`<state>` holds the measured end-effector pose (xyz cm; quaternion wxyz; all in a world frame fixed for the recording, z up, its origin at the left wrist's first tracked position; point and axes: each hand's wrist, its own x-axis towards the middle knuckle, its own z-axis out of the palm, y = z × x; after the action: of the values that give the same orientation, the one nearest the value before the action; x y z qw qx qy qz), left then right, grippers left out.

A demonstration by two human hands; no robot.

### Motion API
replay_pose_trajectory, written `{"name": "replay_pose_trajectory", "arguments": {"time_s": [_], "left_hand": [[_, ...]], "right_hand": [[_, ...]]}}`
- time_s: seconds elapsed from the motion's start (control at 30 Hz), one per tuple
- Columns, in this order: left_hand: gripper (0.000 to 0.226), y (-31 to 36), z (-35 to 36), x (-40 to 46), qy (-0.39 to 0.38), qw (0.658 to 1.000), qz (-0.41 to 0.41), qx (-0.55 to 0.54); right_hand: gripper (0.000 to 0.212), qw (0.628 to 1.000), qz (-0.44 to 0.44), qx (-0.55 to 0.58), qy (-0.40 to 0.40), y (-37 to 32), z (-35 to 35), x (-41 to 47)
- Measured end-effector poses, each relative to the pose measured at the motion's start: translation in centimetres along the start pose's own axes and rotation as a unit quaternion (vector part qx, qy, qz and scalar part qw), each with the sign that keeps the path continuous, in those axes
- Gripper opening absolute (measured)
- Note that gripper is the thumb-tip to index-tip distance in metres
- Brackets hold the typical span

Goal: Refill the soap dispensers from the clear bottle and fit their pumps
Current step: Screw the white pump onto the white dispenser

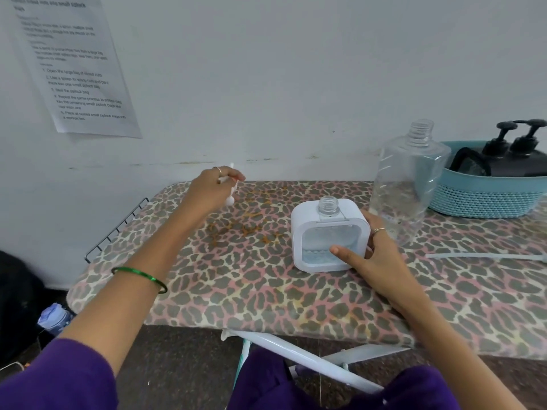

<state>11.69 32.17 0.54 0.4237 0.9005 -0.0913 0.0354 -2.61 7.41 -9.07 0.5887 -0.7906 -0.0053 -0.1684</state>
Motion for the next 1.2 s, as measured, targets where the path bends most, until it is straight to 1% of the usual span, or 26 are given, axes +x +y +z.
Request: {"name": "replay_pose_trajectory", "arguments": {"time_s": [0.07,0.13,0.17,0.23,0.27,0.3,0.33,0.37,0.4,0.47,0.5,0.53,0.6,0.67,0.73,0.83,0.9,1.0,1.1,1.2], "left_hand": [[0.027,1.6,-0.5,-0.8,-0.037,0.985,-0.031,-0.164],[0.026,3.4,-1.1,-1.7,-0.068,0.957,-0.038,-0.279],[0.027,4.3,-1.4,-2.2,-0.079,0.938,-0.037,-0.337],[0.035,5.6,-1.9,-3.3,-0.110,0.887,-0.038,-0.448],[0.042,6.0,-2.1,-3.7,-0.132,0.862,-0.038,-0.488],[0.049,6.3,-2.2,-4.2,-0.153,0.845,-0.036,-0.511],[0.054,6.6,-2.3,-4.7,-0.169,0.838,-0.029,-0.518],[0.057,7.0,-2.3,-5.0,-0.180,0.842,-0.016,-0.509],[0.056,7.2,-2.2,-5.1,-0.180,0.856,0.003,-0.485],[0.054,7.7,-1.7,-5.4,-0.161,0.889,0.048,-0.425],[0.057,7.8,-1.5,-5.5,-0.147,0.899,0.062,-0.408],[0.054,8.0,-1.4,-5.6,-0.133,0.904,0.070,-0.400],[0.041,8.7,-1.3,-5.8,-0.115,0.910,0.091,-0.388],[0.035,9.5,-2.1,-5.9,-0.091,0.920,0.126,-0.360],[0.033,10.2,-2.6,-6.0,-0.077,0.921,0.157,-0.347],[0.031,10.9,-2.3,-6.6,-0.077,0.921,0.179,-0.338],[0.031,10.9,-0.2,-6.6,-0.102,0.919,0.164,-0.345],[0.032,11.0,0.3,-6.7,-0.102,0.919,0.171,-0.342],[0.033,10.9,0.4,-6.5,-0.108,0.922,0.175,-0.328],[0.037,10.5,0.7,-6.3,-0.107,0.928,0.172,-0.314]], "right_hand": [[0.062,1.000,-0.004,-0.008,0.000,-0.1,0.0,-0.1],[0.061,1.000,0.000,-0.007,-0.003,-0.1,0.0,-0.1],[0.062,1.000,0.003,-0.006,-0.004,-0.1,0.0,-0.1],[0.063,1.000,0.004,-0.006,-0.004,0.2,-0.1,-0.1],[0.063,1.000,0.003,-0.006,-0.003,0.2,-0.1,-0.1],[0.063,1.000,0.003,-0.007,-0.003,0.2,-0.1,-0.1],[0.063,1.000,0.004,-0.005,-0.004,0.1,-0.1,-0.1],[0.063,1.000,0.004,-0.003,-0.005,0.2,-0.1,0.0],[0.062,1.000,0.005,-0.001,-0.006,0.2,-0.1,0.0],[0.060,1.000,0.003,0.001,-0.007,0.1,-0.1,-0.1],[0.061,1.000,0.001,0.002,-0.006,0.2,-0.1,-0.1],[0.062,1.000,0.001,0.003,-0.006,0.3,-0.1,0.0],[0.063,1.000,0.003,0.006,-0.008,0.0,0.0,0.1],[0.063,1.000,0.000,0.012,-0.015,-0.5,0.5,0.7],[0.064,1.000,-0.004,0.014,-0.020,-1.0,0.9,1.2],[0.066,1.000,-0.009,0.014,-0.022,-1.2,1.0,1.0],[0.064,1.000,0.014,0.011,-0.014,0.0,-0.1,0.2],[0.064,1.000,0.014,0.005,-0.009,0.0,-0.3,-0.1],[0.067,1.000,0.013,0.009,-0.010,0.0,-0.1,0.0],[0.064,1.000,0.014,0.008,-0.012,-0.2,-0.2,-0.1]]}}
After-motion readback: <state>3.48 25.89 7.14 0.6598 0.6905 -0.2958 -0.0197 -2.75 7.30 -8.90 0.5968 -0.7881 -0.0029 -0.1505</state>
